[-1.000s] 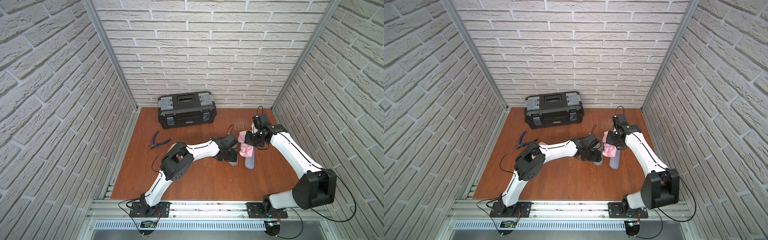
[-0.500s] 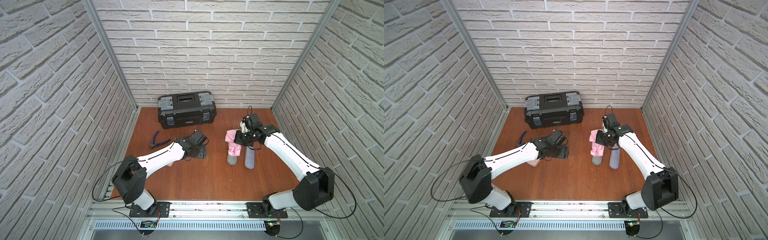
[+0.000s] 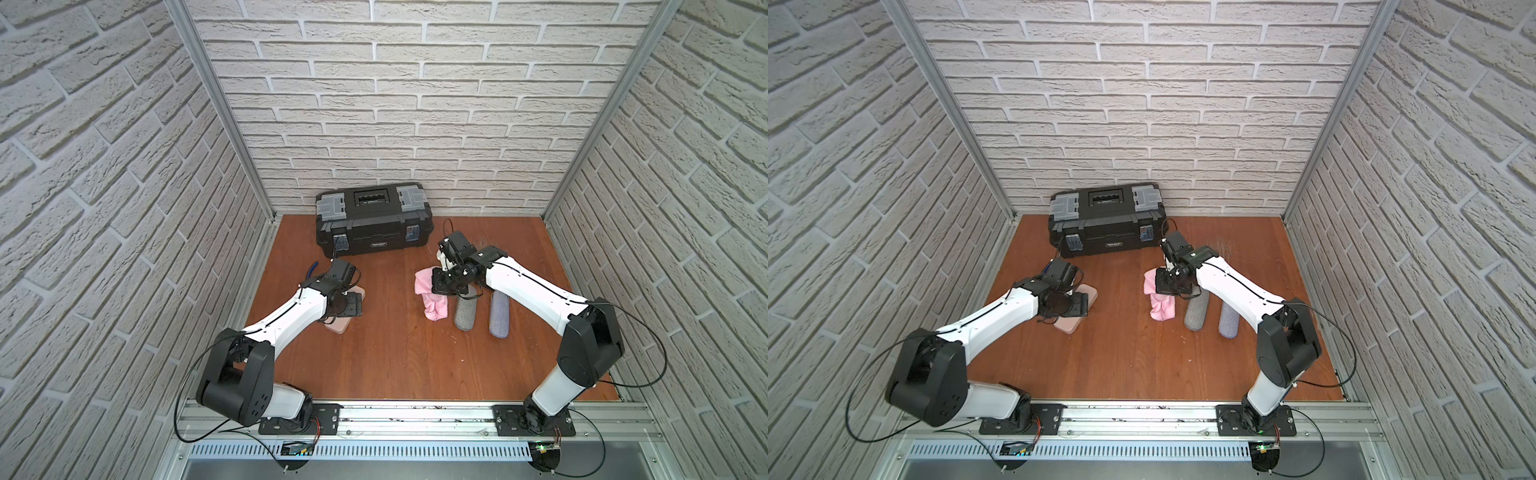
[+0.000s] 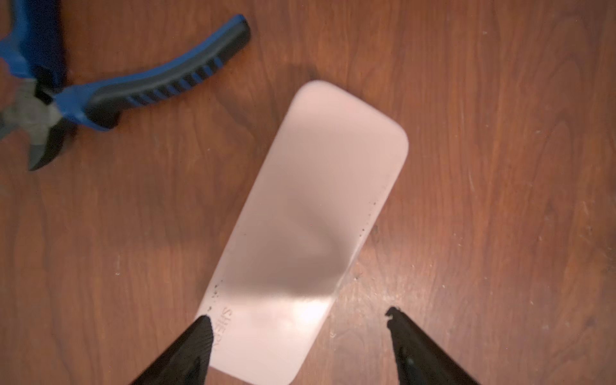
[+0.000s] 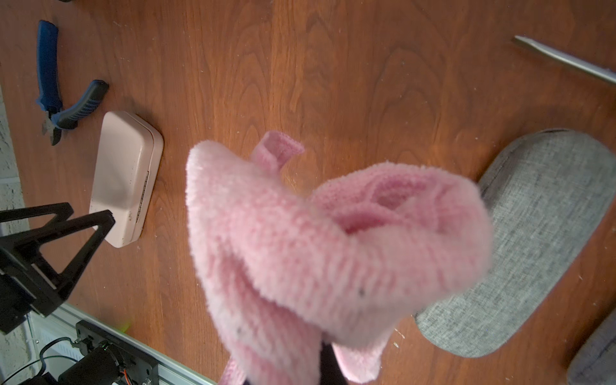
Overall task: Wipe the eyeglass case
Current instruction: Move the eyeglass case from the center of the board.
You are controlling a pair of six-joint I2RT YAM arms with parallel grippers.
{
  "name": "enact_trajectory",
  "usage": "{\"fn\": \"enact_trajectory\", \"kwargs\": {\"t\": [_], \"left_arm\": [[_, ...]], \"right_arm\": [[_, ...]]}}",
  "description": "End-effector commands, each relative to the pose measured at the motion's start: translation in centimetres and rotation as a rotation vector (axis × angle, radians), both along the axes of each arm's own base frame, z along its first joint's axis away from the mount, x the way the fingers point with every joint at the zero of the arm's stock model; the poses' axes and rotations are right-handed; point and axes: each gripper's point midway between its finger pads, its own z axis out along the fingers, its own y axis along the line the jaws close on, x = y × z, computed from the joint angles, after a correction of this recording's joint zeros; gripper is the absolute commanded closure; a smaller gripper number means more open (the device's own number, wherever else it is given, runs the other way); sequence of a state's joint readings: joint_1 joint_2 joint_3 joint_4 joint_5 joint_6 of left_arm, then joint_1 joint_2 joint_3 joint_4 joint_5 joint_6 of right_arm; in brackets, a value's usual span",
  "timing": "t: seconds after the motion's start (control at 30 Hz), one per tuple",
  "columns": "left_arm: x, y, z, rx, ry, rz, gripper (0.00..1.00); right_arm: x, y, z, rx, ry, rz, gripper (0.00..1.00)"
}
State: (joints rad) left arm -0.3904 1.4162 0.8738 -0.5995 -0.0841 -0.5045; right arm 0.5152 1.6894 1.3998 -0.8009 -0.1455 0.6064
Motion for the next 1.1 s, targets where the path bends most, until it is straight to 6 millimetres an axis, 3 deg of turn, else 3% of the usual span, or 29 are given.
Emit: {"fn": "enact_trajectory", "kwargs": {"t": [0.0,0.3,0.77,1.07], "left_arm": [[-0.1,-0.3,-1.1,0.007,0.04,-0.074,0.14],[1.4,1.1,-0.8,0.015,0.022,-0.086,0.13],[2.5,0.7,-4.1,-0.017,0.102,-0.105,0.12],[2.5,-1.0,-4.7,0.01,0.122,-0.179,0.27]], "right_arm": [[0.7,1.1,0.9,0.025,-0.03,0.013,0.97],[0.4,1.8,0.6,0.029,-0.027,0.027,0.98],[0.2,1.4,0.5,0.015,-0.047,0.039,0.98],[0.1,1.1,0.1,0.009,-0.048,0.041,0.98]]}}
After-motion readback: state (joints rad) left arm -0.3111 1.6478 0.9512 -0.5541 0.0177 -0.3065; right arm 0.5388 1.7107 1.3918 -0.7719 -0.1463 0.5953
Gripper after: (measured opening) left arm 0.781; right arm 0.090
